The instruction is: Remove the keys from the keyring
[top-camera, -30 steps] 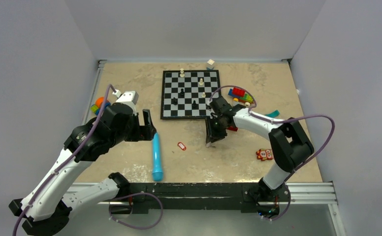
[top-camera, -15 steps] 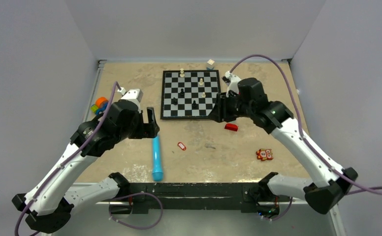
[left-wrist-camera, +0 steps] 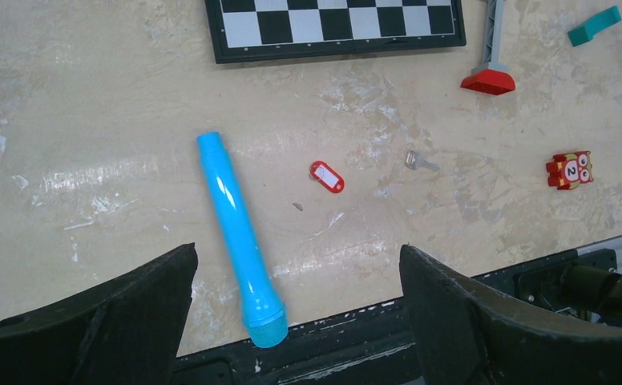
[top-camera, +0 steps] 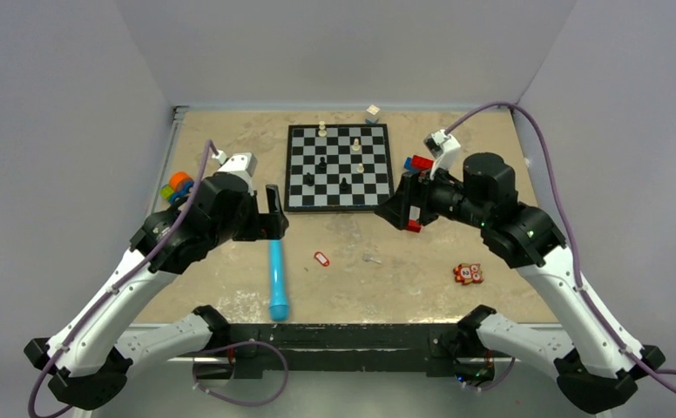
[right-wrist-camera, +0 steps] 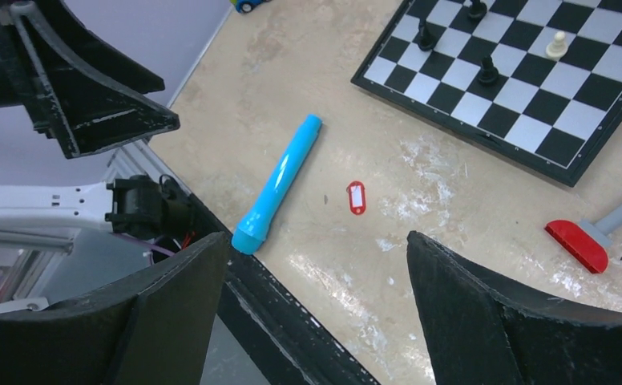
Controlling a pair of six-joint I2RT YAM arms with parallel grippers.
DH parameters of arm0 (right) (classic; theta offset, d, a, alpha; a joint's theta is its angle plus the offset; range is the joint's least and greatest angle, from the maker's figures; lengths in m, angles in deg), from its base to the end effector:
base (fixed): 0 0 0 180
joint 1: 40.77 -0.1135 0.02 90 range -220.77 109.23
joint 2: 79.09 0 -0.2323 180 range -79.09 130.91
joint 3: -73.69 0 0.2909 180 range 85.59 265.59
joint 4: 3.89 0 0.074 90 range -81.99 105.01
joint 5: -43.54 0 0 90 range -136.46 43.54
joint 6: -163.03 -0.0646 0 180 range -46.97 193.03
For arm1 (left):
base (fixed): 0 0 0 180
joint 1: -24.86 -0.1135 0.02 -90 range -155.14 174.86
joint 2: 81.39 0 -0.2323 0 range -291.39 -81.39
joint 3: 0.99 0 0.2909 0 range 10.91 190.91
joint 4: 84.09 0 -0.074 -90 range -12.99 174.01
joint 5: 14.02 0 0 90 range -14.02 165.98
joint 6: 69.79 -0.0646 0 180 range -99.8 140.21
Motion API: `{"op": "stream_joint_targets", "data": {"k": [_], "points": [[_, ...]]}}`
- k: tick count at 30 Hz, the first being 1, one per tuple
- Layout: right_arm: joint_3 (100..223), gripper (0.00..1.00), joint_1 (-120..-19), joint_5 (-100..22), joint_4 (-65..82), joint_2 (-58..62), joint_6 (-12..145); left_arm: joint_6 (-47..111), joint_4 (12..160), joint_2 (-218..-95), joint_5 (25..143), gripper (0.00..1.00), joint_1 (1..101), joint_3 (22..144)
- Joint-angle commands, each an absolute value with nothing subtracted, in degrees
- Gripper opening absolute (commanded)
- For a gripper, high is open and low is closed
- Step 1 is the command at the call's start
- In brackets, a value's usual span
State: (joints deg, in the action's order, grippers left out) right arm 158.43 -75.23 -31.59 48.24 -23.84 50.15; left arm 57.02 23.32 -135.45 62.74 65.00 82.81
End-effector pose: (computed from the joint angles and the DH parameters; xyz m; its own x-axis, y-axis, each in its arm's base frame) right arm 0.2105 0.1646 0.3951 -0.5810 0.0571 -0.8119 -0.5604 0.6954 0.4499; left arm 0.1904 -0.1412 0.3528 -0.7153 -0.1597 -0.6803 0.0881 0.9451 -0.3146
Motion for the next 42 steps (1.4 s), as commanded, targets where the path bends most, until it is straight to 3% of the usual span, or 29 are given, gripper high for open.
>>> {"op": "stream_joint_targets", "data": {"k": [1, 14, 22, 42], "points": [[157.2, 0.87, -75.4, -33.6, 42.5, -29.3, 50.4, 55.6, 27.1, -133.0, 62.4, 1.0, 64.6, 83.9], [150.5, 0.93, -75.3, -44.8, 35.5, -39.1, 39.4, 54.8, 33.3, -125.0, 57.0, 1.0, 64.6, 76.9], [146.4, 0.98, -75.4, -47.9, 32.9, -45.8, 38.1, 52.3, 37.0, -128.2, 57.9, 1.0, 64.6, 79.1], [145.9, 0.98, -75.4, -52.6, 36.1, -51.6, 38.3, 52.2, 39.4, -130.2, 59.7, 1.0, 64.7, 79.0]]}}
